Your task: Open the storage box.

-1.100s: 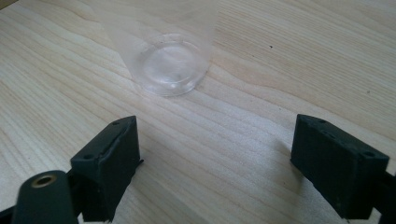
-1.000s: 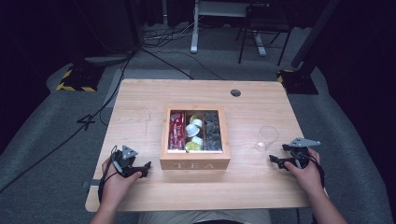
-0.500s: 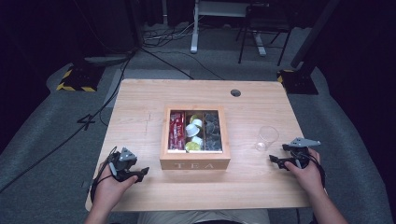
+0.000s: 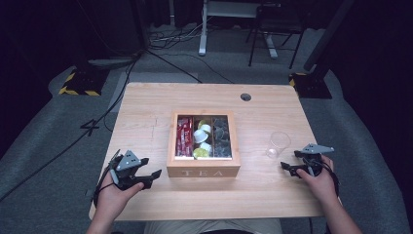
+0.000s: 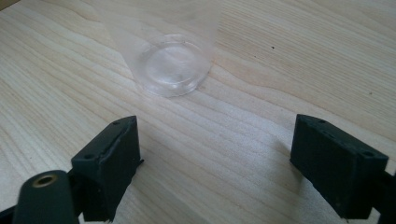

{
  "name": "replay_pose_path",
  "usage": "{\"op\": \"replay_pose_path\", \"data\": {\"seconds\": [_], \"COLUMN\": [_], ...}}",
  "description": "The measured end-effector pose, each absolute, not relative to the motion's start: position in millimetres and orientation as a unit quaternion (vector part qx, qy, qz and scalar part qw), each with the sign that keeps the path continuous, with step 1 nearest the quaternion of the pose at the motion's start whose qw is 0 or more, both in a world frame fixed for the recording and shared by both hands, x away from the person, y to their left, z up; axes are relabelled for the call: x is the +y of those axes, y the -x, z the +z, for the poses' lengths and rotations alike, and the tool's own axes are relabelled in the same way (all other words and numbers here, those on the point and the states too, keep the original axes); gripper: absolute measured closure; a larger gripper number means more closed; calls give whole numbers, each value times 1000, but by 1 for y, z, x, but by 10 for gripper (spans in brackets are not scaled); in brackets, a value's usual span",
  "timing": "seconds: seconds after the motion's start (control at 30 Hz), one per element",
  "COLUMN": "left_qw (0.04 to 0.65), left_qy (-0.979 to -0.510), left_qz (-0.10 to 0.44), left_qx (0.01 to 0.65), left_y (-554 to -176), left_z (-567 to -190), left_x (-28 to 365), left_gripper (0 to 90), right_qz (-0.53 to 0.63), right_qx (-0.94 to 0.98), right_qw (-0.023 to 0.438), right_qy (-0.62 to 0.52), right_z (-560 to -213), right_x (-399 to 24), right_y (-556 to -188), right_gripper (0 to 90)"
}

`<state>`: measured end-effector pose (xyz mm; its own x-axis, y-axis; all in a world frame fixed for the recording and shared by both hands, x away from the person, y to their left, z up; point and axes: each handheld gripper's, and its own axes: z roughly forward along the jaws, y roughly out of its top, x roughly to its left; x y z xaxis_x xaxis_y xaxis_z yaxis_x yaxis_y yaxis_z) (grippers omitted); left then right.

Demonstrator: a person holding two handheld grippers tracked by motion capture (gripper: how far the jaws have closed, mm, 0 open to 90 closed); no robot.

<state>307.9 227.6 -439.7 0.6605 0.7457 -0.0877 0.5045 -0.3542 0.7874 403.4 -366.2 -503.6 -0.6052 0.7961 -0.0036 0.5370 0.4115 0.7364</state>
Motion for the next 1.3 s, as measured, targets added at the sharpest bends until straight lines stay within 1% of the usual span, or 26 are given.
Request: {"op": "replay_pose_path", "data": {"seconds": [0.13,0.27,0.3,0.37,0.4,0.43,0.7,0.77,0.87,1.3], "left_qw": [423,423,419,414,412,406,396,398,396,397], "left_qy": [-809,-815,-818,-822,-824,-827,-836,-835,-838,-837], "left_qz": [143,144,143,142,141,141,145,139,141,139], "left_qx": [381,370,368,364,363,362,351,354,349,349], "left_y": [-307,-308,-308,-310,-311,-313,-316,-316,-316,-316], "left_z": [-439,-443,-444,-447,-449,-450,-451,-451,-451,-447], "left_x": [221,213,211,208,206,204,202,201,200,199], "left_gripper": [344,408,408,482,482,528,705,729,751,780], "right_qz": [360,360,360,361,361,361,361,361,361,362], "right_qx": [821,821,821,821,821,821,822,822,822,822], "right_qw": [180,179,180,179,179,178,178,178,178,176], "right_qy": [-405,-405,-405,-404,-404,-404,-404,-404,-404,-402], "right_z": [-504,-504,-504,-504,-504,-504,-504,-504,-504,-504], "right_x": [-366,-366,-366,-366,-366,-366,-366,-366,-366,-366], "right_y": [-403,-403,-403,-403,-403,-403,-403,-403,-403,-403], "right_gripper": [156,157,157,156,156,156,157,157,157,157]}}
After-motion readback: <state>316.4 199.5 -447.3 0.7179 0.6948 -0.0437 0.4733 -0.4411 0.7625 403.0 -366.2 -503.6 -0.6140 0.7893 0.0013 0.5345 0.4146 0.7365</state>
